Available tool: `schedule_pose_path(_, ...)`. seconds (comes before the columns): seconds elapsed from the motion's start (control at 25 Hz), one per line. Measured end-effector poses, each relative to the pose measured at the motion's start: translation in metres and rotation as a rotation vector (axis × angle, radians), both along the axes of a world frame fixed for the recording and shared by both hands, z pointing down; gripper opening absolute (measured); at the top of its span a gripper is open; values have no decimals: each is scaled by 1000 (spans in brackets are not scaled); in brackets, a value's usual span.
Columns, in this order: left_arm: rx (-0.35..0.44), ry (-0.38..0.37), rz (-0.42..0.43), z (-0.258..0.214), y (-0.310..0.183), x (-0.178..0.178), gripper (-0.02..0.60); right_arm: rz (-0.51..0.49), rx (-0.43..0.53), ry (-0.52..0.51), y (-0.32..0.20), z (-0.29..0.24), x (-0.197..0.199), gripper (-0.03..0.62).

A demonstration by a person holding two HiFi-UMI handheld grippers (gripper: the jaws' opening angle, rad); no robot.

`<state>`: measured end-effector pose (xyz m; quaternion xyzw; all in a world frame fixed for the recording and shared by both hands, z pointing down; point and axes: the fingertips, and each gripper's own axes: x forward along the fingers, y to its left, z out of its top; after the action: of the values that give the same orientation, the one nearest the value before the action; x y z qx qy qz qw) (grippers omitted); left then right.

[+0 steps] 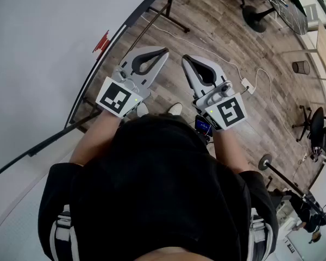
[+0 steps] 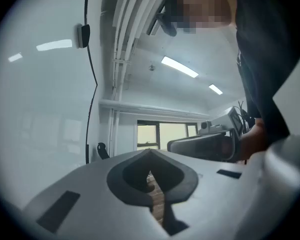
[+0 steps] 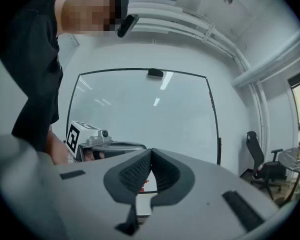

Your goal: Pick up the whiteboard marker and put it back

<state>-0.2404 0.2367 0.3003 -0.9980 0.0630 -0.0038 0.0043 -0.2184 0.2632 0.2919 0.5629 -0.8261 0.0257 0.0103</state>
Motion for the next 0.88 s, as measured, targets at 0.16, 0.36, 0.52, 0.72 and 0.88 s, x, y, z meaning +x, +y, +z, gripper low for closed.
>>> schedule_pose_path(0.16,-18,6,-2,-6,9,-6,3,-25,16,-11,5,-5,-9,-6)
schedule_pose_path(0.36,-22,3,11,-22,9,2,3,15,1,-8,3,-23,-2,-5)
schedule_pose_path(0.52,-28,-1,7,-27,9,1,3,43,9,-24,5,-29,3,-5)
schedule_pose_path(0.72,-38,15,12,0,18,-5,3,46,1,-4,21,7,1,-5)
schedule_pose_path(0.88,-44,21,21,2,43,-1,3,45,5,2,45,9,5,-5)
